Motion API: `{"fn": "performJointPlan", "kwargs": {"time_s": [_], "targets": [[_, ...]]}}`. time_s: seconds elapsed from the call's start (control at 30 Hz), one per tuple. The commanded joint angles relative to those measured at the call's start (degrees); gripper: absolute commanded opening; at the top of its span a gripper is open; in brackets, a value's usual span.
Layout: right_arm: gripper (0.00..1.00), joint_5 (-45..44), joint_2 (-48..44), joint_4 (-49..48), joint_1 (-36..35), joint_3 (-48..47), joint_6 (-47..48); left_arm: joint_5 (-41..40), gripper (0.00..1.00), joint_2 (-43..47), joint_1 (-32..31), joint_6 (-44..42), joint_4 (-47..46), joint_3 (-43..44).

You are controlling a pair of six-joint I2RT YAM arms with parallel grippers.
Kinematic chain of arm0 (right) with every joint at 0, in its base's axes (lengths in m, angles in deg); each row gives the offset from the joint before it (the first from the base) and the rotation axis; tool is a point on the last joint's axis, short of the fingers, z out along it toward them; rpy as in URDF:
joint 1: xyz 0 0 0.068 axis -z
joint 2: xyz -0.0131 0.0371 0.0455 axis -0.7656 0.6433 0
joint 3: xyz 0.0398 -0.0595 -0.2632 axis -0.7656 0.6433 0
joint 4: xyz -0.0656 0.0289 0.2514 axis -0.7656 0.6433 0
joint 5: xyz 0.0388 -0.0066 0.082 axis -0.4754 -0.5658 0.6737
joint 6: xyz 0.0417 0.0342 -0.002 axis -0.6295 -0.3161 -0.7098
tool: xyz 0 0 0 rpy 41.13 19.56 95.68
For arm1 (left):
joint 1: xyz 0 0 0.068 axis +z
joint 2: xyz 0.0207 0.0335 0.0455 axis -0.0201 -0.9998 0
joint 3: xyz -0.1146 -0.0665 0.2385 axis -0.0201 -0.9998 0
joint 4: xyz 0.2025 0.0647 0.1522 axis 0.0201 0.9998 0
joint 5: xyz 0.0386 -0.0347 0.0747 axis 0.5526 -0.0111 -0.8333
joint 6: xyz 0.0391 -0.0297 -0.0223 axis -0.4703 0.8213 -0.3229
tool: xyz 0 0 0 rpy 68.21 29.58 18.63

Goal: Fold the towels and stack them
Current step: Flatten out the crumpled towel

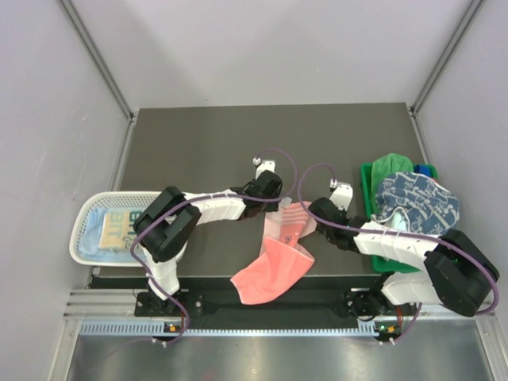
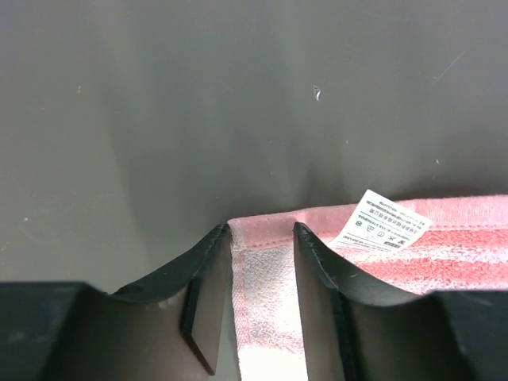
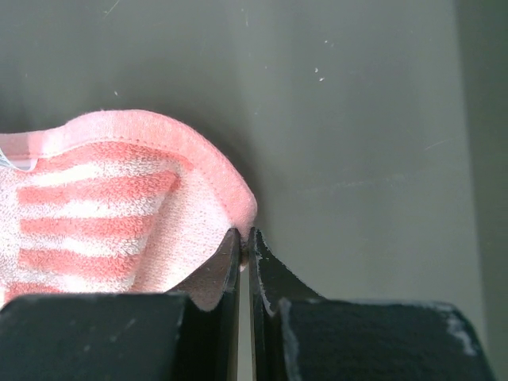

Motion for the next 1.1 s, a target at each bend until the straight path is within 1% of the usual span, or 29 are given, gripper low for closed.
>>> {"fn": "performJointPlan", "kwargs": {"time_s": [0.0, 0.03, 0.13, 0.17, 0.2, 0.23, 0.27, 0.3, 0.47, 0.6, 0.67, 0.87, 0.93, 1.03, 1.07], "targets": [[0.0, -1.97, -2.26, 0.44, 0.97, -1.4, 1.0, 0.9, 0.42, -5.32, -0.67, 0.59, 10.59, -2.74], [0.0, -2.06, -2.44, 0.35, 1.05, -1.4, 1.0, 0.55, 0.42, -5.5, -0.76, 0.59, 10.59, -3.01], [0.0, -2.06, -3.23, 0.53, 1.05, -1.31, 1.09, -0.07, 0.36, -5.67, -0.76, 0.77, 10.51, -3.8], [0.0, -2.06, -3.58, 0.7, 1.05, -1.4, 1.09, -0.33, 0.25, -5.67, -0.76, 0.85, 10.59, -3.89], [0.0, -2.06, -3.84, 0.79, 1.23, -1.31, 1.09, -0.51, 0.21, -5.67, -0.76, 0.85, 10.5, -3.97], [0.0, -2.14, -4.63, 0.97, 1.06, -1.31, 1.18, -1.03, 0.04, -5.5, -0.76, 0.85, 10.5, -3.97], [0.0, -2.23, -4.98, 1.14, 1.14, -1.31, 1.26, -1.03, 0.04, -5.32, -0.85, 0.77, 10.59, -3.89], [0.0, -2.23, -5.42, 1.14, 1.23, -1.31, 1.44, -1.73, 0.0, -5.06, -0.76, 0.85, 10.68, -3.8], [0.0, -2.41, -8.23, 2.28, 1.84, -2.8, 4.16, -3.84, 0.0, -1.72, -0.67, 0.33, 13.66, -1.0], [0.0, -2.32, -11.22, 3.95, 1.76, -5.35, 7.93, -7.0, 0.0, 3.54, -0.67, 0.15, 17.53, 1.03], [0.0, -2.58, -13.76, 5.27, 1.84, -7.54, 11.01, -9.38, 0.0, 7.67, -0.67, -0.11, 20.85, 2.17], [0.0, -2.85, -19.04, 9.23, 1.85, -15.45, 21.12, -16.75, 0.0, 19.36, -0.59, -2.4, 25.88, 4.99], [0.0, -3.2, -19.31, 8.97, 1.76, -18.17, 24.27, -18.78, 0.0, 22.08, -0.5, -3.62, 26.06, 6.47], [0.0, -5.48, -17.48, 8.18, 2.11, -22.3, 28.4, -20.72, 0.0, 23.42, 0.82, -5.55, 25.19, 8.76], [0.0, -5.48, -15.9, 7.65, 2.54, -23.36, 29.21, -20.72, 0.0, 23.24, 1.78, -6.0, 25.01, 11.03]]}}
